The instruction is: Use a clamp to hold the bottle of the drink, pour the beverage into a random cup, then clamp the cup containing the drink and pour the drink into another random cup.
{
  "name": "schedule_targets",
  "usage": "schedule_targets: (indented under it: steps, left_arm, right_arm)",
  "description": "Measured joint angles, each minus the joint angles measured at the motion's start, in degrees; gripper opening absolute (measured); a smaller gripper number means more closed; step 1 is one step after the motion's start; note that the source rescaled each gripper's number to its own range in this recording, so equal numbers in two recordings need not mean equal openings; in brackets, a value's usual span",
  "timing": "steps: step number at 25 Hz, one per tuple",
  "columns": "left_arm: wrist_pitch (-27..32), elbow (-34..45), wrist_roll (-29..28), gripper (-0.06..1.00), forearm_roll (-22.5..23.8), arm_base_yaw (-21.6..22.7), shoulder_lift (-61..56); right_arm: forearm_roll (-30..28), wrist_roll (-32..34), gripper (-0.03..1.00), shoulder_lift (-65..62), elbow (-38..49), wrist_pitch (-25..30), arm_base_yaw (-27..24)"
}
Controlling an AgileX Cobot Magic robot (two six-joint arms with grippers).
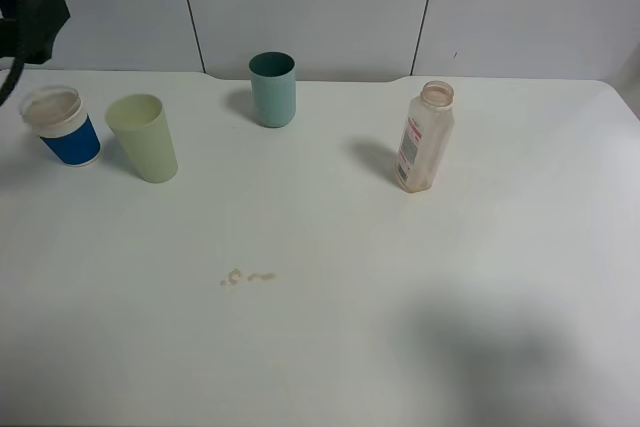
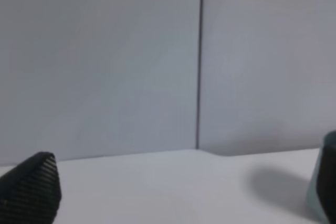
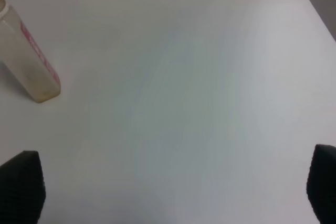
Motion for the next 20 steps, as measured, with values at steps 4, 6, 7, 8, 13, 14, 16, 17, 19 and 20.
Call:
schedule_targets:
  steps: [4,6,7,8,13,14,16,17,19,20]
  left_arm:
    - [9.6,0.0,0.0,0.97,0.0,0.0,-8.9]
    - [15.1,0.0,-0.1,0.97,-0.4,0.0,-13.9]
    - [17.4,0.0,-0.1,0.97,-0.9,0.0,-16.4]
    - [20.2,0.0,-0.1,0.97,-1.6,0.0,-18.5]
    - [33.7,0.0,0.4,0.97,-4.4,0.0,-30.2]
    - [36.0,0.0,0.5,0.97,-4.4,0.0,-32.3]
    - [41.0,0.0,0.6,0.97,-4.5,0.0,-36.0]
    - [43.5,0.0,0.7,0.97,-4.6,0.0,-37.7]
    - [47.8,0.0,0.7,0.97,-5.0,0.0,-41.5]
    - [49.8,0.0,0.7,0.97,-5.2,0.0,-43.3]
  right_arm:
    - [0.0,0.0,1.0,0.0,0.0,0.0,0.0]
    - [0.0,0.0,1.0,0.0,0.0,0.0,0.0]
    - [0.0,0.0,1.0,0.0,0.0,0.0,0.0]
    - [0.0,0.0,1.0,0.0,0.0,0.0,0.0]
    - [0.0,0.0,1.0,0.0,0.0,0.0,0.0]
    - [0.0,0.0,1.0,0.0,0.0,0.0,0.0]
    - [0.0,0.0,1.0,0.0,0.0,0.0,0.0]
    - [0.0,0.0,1.0,0.0,0.0,0.0,0.0]
    - [0.0,0.0,1.0,0.0,0.0,0.0,0.0]
    - [0.0,0.0,1.0,0.0,0.0,0.0,0.0]
